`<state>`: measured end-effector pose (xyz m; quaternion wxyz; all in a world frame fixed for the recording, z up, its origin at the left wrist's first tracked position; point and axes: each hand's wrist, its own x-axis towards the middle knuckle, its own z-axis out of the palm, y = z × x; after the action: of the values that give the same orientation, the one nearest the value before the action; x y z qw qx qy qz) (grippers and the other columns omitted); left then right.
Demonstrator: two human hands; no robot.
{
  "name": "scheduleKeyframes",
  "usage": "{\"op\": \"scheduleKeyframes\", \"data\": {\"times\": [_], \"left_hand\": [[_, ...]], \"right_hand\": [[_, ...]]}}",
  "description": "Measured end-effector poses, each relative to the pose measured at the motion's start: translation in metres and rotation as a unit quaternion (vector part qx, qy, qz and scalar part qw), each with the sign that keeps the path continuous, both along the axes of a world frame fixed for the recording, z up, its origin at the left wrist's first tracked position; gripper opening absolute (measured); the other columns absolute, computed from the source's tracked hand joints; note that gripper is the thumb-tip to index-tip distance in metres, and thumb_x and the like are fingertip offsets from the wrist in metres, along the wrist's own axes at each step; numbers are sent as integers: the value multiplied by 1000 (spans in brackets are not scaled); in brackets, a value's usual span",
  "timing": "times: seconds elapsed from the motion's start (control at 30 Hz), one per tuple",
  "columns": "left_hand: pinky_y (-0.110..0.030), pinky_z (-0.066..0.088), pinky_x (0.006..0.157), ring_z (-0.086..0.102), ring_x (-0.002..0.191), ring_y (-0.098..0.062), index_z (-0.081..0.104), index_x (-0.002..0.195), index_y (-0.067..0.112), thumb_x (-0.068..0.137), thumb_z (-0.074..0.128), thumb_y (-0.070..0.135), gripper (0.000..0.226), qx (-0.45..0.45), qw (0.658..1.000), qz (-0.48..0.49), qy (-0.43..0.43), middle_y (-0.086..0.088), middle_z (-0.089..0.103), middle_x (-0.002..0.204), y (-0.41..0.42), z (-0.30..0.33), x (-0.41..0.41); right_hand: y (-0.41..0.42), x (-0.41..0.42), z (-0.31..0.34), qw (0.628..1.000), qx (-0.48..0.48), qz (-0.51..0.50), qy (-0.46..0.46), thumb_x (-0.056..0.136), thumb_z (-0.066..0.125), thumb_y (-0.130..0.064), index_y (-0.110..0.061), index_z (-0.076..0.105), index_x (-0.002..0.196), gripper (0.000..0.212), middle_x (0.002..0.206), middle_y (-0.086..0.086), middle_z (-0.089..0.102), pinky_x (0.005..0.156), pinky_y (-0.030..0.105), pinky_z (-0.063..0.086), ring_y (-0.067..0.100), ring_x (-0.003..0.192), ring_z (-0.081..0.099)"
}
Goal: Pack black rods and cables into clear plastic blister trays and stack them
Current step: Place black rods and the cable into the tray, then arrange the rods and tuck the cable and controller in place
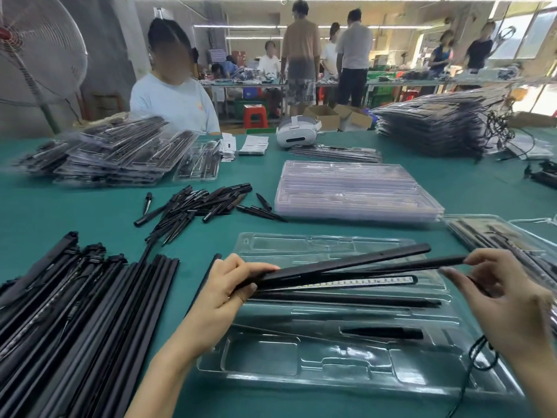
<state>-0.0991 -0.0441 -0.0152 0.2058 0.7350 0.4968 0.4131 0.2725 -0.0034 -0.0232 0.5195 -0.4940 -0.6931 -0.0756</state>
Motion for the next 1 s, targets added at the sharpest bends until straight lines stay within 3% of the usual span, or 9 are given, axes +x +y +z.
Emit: {"op": "scheduleKeyframes", "data": {"times": [0.1, 0.17, 0.27, 0.33, 0.47, 0.6, 0.67, 0.87, 1.0], "left_hand": [[-10, 32, 88, 44, 95, -12, 64, 113, 37, 94, 51, 1, 42, -23, 999, -1, -40, 14, 44, 86, 1, -4, 1], [-13, 33, 88, 45, 96, -14, 63, 112, 37, 95, 50, 0, 43, -27, 998, 9, -54, 15, 45, 86, 2, -6, 2], [-12, 30, 88, 43, 97, -12, 63, 108, 40, 96, 48, 2, 43, -19, 998, 45, -39, 14, 45, 85, 3, -9, 2], [-17, 30, 90, 41, 99, -13, 65, 104, 43, 97, 47, 2, 46, -14, 998, 53, -29, 12, 46, 88, 2, -10, 2], [-31, 32, 97, 41, 101, -11, 65, 102, 47, 96, 47, 0, 51, 5, 998, 52, -21, 13, 48, 92, 1, -11, 5], [-41, 33, 100, 41, 101, -11, 65, 104, 42, 94, 51, -1, 46, 18, 997, 71, -18, 10, 48, 91, 3, -15, 8], [-37, 33, 100, 41, 100, -7, 64, 104, 43, 95, 50, 2, 45, 11, 997, 71, -23, 12, 47, 91, 3, -18, 10], [-9, 25, 94, 39, 102, 3, 62, 104, 40, 97, 47, 2, 41, 11, 994, 98, -44, 23, 44, 93, 4, -19, 15], [-20, 28, 98, 42, 106, -4, 66, 96, 37, 92, 52, -7, 46, -30, 997, 66, -2, 15, 45, 97, 1, -17, 7]], "right_hand": [[-1, -3, 0, 999, -33, -38, 2, 75, 70, -43, -12, 50, 110, 51, 59, 0, 55, 61, 11, 45, 13, 48, 55], [-1, -5, 1, 999, -24, -33, -31, 81, 66, -39, -10, 55, 114, 46, 57, -2, 55, 55, 15, 45, 13, 44, 53], [-1, -4, -2, 991, 48, -27, -124, 87, 58, -35, -5, 71, 102, 36, 67, 1, 68, 52, 26, 46, 15, 50, 60], [-1, -5, -4, 991, 73, -25, -113, 87, 61, -31, -7, 75, 94, 29, 78, 1, 73, 57, 28, 46, 15, 58, 65], [2, -10, -4, 998, -18, -27, -45, 84, 71, -35, -14, 75, 83, 22, 70, -11, 65, 57, 18, 45, 5, 58, 58], [1, -12, -4, 994, -83, -62, -44, 79, 63, -44, -18, 71, 70, 29, 56, -11, 59, 43, 26, 42, 12, 51, 57], [0, -15, -3, 992, -97, -79, -32, 81, 59, -46, -17, 67, 68, 34, 49, -10, 54, 41, 23, 35, 13, 45, 52], [1, -20, -1, 988, -126, -76, -37, 85, 52, -49, -14, 60, 67, 40, 43, -7, 45, 44, 22, 27, 14, 41, 46], [2, -18, -4, 988, -139, -64, -32, 83, 53, -53, -17, 62, 66, 41, 43, -6, 48, 46, 25, 31, 17, 43, 48]]}}
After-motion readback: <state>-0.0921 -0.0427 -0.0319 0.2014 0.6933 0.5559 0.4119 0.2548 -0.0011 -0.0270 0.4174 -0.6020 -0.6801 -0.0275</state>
